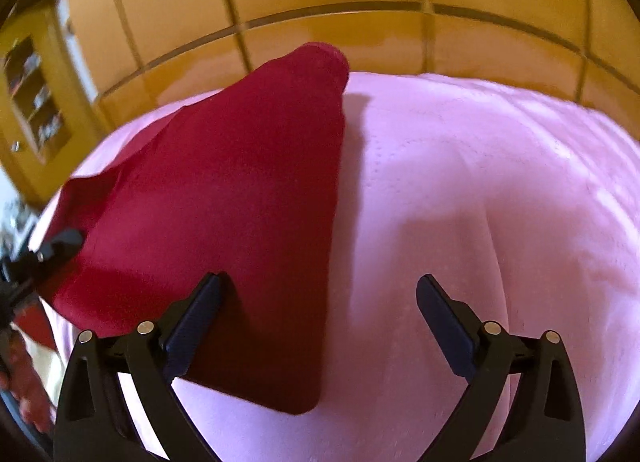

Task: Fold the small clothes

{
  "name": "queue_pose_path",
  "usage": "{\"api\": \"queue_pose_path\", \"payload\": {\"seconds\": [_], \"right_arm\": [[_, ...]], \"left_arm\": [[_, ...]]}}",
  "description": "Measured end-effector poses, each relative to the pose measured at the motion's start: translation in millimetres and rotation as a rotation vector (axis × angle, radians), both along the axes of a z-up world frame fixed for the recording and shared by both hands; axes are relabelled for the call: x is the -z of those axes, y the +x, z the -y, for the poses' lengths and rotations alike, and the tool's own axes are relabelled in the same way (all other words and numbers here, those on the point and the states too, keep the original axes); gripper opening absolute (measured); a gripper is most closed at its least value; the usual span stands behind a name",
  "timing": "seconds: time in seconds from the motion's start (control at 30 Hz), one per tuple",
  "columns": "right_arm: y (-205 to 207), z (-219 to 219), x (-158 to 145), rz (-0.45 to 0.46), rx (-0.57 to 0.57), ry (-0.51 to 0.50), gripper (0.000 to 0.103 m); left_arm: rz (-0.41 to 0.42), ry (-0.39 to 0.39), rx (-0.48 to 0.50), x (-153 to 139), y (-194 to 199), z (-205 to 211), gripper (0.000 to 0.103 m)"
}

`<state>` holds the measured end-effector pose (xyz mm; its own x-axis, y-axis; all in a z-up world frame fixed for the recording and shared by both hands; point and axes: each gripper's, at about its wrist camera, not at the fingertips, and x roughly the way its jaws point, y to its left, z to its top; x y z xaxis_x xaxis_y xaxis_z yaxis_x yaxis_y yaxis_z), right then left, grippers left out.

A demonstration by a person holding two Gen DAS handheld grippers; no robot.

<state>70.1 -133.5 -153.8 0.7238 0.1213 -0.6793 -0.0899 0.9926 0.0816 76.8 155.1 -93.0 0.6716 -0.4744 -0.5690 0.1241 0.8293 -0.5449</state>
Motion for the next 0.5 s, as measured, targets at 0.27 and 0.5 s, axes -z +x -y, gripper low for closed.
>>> {"api": "queue_pose_path", "payload": {"seconds": [0.27,0.5], "right_arm": [[0.1,2.0,18.3,-0.024,-0.012,0.008,0.099],[-7.6,33.6,-13.0,0.037,0.065,0.11,0.099]], "left_arm": [[-0.098,0.001,-0.062,37.1,12.6,-10.9,0.046],[0.1,0.074,-0.177,-15.0,-12.7,-21.9,0.077]]}}
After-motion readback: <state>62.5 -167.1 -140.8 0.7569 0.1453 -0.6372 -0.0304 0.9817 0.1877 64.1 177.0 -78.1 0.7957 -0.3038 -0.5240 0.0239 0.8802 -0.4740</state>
